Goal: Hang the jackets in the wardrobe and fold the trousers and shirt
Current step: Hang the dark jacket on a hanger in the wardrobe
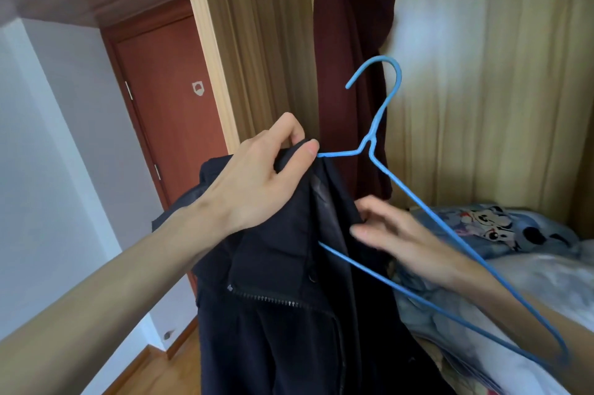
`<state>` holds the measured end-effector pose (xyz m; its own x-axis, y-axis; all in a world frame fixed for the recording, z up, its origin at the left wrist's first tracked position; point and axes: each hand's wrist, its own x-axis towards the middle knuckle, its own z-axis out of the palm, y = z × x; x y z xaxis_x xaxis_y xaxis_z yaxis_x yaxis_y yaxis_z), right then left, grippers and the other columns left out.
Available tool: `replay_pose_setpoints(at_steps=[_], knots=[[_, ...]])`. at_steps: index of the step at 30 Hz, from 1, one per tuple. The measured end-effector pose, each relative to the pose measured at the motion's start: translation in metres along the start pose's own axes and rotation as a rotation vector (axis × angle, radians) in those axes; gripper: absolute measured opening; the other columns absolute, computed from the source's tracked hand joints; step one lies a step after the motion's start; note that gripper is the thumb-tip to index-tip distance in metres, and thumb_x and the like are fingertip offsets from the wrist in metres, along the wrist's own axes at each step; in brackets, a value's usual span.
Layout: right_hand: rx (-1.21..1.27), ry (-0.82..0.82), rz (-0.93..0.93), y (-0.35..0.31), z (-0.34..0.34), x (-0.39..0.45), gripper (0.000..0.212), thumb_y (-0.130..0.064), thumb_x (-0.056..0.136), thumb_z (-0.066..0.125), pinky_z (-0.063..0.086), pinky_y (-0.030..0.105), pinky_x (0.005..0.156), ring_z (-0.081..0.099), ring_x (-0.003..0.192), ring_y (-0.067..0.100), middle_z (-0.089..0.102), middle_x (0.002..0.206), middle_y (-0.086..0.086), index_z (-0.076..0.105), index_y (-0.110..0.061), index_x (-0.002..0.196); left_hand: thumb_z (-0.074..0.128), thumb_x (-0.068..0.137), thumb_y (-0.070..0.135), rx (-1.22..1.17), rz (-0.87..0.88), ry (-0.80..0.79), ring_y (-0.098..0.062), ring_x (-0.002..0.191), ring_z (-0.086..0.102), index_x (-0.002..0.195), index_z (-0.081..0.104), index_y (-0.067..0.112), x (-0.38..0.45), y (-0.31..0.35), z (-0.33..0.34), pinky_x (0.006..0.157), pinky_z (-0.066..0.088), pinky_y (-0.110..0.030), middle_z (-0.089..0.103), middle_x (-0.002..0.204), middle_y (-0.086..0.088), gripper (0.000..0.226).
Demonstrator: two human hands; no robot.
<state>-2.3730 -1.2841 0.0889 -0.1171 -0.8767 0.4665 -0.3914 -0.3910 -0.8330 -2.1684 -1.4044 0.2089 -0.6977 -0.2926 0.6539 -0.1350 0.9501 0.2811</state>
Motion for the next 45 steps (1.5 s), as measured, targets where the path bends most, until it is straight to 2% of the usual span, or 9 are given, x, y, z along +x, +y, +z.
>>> replay_pose_setpoints(at_steps=[3, 7, 11, 17, 23, 28, 32, 36, 45], knots=[[-0.286, -0.06, -0.087, 0.024, 0.026, -0.015, 0.042, -0.042, 0.091, 0.072, 0.053, 0.026, 0.1, 0.064, 0.12, -0.002, 0.069, 0.125, -0.018, 0.061, -0.037, 0.131, 0.051, 0.106, 0.044, -0.062, -0.031, 0.031, -0.023, 0.072, 0.052, 0.094, 0.05, 0.018, 0.003, 0.005, -0.003, 0.068, 0.043, -0.029, 0.058, 0.078, -0.01, 0.029], [-0.62, -0.106, 0.058, 0.058, 0.028, -0.027, 0.039, -0.048, 0.087, 0.07, 0.057, 0.04, 0.084, 0.069, 0.106, 0.004, 0.068, 0.108, -0.018, 0.054, -0.039, 0.121, 0.061, 0.099, 0.05, -0.224, -0.091, 0.022, -0.034, 0.079, 0.059, 0.09, 0.058, 0.017, 0.001, 0.002, -0.008, 0.074, 0.047, -0.035, 0.065, 0.079, -0.01, 0.034], [-0.659, -0.059, 0.173, 0.079, 0.005, -0.035, 0.027, -0.041, 0.077, 0.061, 0.053, 0.03, 0.075, 0.065, 0.077, 0.0, 0.065, 0.081, -0.02, 0.051, -0.06, 0.094, 0.067, 0.086, 0.07, -0.191, -0.139, -0.052, -0.022, 0.071, 0.064, 0.094, 0.062, 0.02, -0.013, -0.014, -0.01, 0.073, 0.052, -0.042, 0.07, 0.077, -0.001, 0.051], [-0.814, -0.031, 0.245, 0.08, -0.037, -0.025, 0.022, -0.043, 0.097, 0.067, 0.055, 0.049, 0.082, 0.071, 0.097, 0.018, 0.075, 0.096, -0.006, 0.065, -0.022, 0.102, 0.068, 0.08, 0.078, -0.121, -0.215, -0.125, -0.008, 0.062, 0.061, 0.085, 0.073, 0.024, -0.04, -0.05, -0.007, 0.062, 0.05, -0.033, 0.068, 0.069, 0.003, 0.054], [-0.913, 0.071, 0.272, 0.055, -0.062, -0.013, 0.014, -0.03, 0.092, 0.07, 0.054, 0.047, 0.076, 0.068, 0.091, 0.016, 0.071, 0.089, -0.014, 0.062, -0.039, 0.099, 0.066, 0.087, 0.072, 0.106, -0.276, 0.041, -0.01, 0.046, 0.043, 0.068, 0.065, 0.037, -0.062, -0.074, 0.01, 0.049, 0.035, -0.027, 0.047, 0.046, 0.011, 0.04], [-1.016, 0.197, 0.237, 0.037, -0.071, -0.003, 0.027, -0.025, 0.082, 0.069, 0.037, 0.033, 0.056, 0.057, 0.07, 0.016, 0.066, 0.074, -0.014, 0.059, -0.041, 0.102, 0.058, 0.084, 0.081, 0.311, -0.32, 0.266, -0.018, 0.056, 0.059, 0.072, 0.072, 0.031, -0.068, -0.079, 0.026, 0.057, 0.051, -0.037, 0.057, 0.048, 0.006, 0.053], [-1.243, 0.155, 0.192, 0.018, -0.075, 0.003, 0.034, -0.024, 0.084, 0.07, 0.037, 0.035, 0.059, 0.051, 0.067, 0.025, 0.052, 0.071, -0.01, 0.051, -0.038, 0.109, 0.056, 0.089, 0.074, 0.484, -0.231, 0.38, -0.024, 0.045, 0.046, 0.053, 0.045, 0.025, -0.062, -0.074, 0.026, 0.049, 0.038, -0.03, 0.039, 0.041, 0.008, 0.062], [-1.448, 0.113, 0.113, -0.009, -0.083, 0.008, 0.041, -0.024, 0.087, 0.071, 0.034, 0.036, 0.058, 0.049, 0.07, 0.027, 0.059, 0.085, -0.005, 0.046, -0.033, 0.118, 0.057, 0.1, 0.061, 0.572, -0.062, 0.43, -0.021, 0.044, 0.037, 0.06, 0.022, 0.032, -0.055, -0.07, 0.02, 0.047, 0.027, -0.024, 0.028, 0.049, 0.012, 0.06], [-0.808, 0.105, 0.04, -0.041, -0.073, 0.003, 0.028, -0.019, 0.09, 0.071, 0.054, 0.032, 0.071, 0.068, 0.078, 0.005, 0.073, 0.087, -0.012, 0.068, -0.035, 0.112, 0.058, 0.094, 0.061, 0.471, -0.159, 0.493, -0.027, 0.046, 0.043, 0.06, 0.042, 0.019, -0.045, -0.051, 0.035, 0.049, 0.028, -0.028, 0.037, 0.046, 0.007, 0.057]])
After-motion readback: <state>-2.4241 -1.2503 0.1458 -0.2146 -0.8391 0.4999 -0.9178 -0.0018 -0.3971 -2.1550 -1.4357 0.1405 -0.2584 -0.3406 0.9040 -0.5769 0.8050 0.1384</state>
